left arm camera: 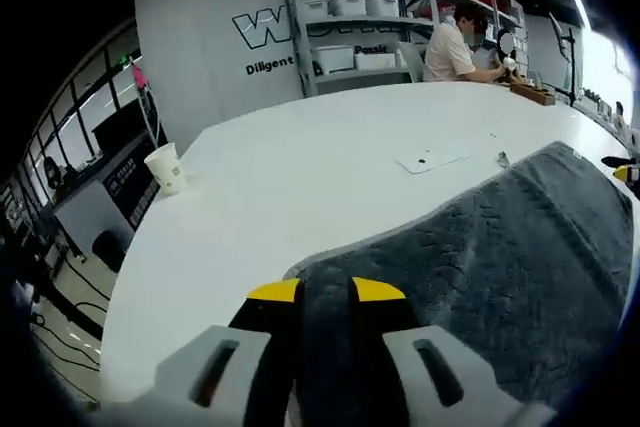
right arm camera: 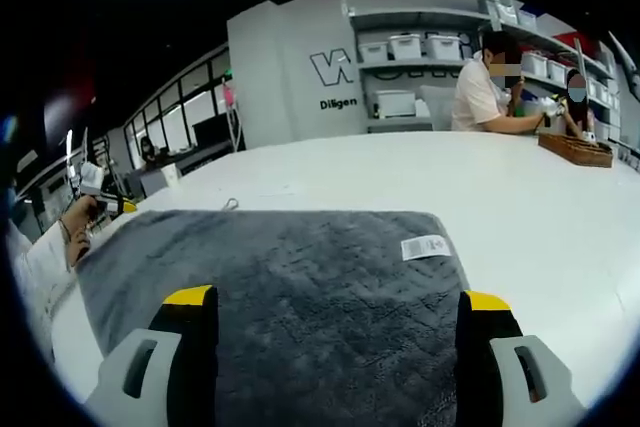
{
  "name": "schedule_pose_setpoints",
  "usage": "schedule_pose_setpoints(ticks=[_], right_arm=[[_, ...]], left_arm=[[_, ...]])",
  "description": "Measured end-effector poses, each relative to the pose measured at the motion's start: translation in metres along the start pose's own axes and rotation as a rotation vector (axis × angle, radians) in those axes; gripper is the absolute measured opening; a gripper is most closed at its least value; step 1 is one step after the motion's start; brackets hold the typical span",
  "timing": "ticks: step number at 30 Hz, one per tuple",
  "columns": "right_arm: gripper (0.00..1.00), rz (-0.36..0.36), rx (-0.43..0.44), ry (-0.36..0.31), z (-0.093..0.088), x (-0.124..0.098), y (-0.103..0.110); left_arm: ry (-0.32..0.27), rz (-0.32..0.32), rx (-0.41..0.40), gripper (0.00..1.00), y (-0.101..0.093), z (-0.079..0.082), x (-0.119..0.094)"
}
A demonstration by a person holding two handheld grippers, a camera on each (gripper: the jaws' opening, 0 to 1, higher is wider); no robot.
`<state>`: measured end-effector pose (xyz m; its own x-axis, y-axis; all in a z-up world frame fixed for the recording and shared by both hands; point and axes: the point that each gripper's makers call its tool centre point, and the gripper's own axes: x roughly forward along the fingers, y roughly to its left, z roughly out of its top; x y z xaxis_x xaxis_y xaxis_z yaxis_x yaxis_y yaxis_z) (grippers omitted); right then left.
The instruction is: Open the folded towel by lifting each exposed corner and separating the folded layers until the towel lies flat within the target outline without major curled edges
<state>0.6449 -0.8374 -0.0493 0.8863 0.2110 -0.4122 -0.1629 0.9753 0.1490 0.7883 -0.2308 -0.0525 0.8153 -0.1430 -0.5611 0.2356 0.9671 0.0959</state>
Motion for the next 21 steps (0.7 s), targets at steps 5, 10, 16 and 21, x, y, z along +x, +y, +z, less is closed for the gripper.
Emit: schedule_pose_setpoints(ticks=[5,10,16,21], right_arm=[[0.99,0.002,0.001,0.001,0.0,0.001,0.001],[0.99,0.002,0.002,0.002,0.0,0.001,0.001],[0.99,-0.001,0.0,0.008,-0.001,0.002,0.001],[0.99,-0.001,0.0,0.011,-0.001,0.003,0.0]], left_arm=[[0.0,-0.023,-0.054,0.14,-0.005,-0.008,0.014],[0.015,-0.02,-0.04,0.24,-0.011,-0.017,0.023],[0.003,-0.029,-0.079,0.24,-0.009,-0.018,0.028],[-0.017,-0.032,-0.093,0.23,-0.007,-0.017,0.029]])
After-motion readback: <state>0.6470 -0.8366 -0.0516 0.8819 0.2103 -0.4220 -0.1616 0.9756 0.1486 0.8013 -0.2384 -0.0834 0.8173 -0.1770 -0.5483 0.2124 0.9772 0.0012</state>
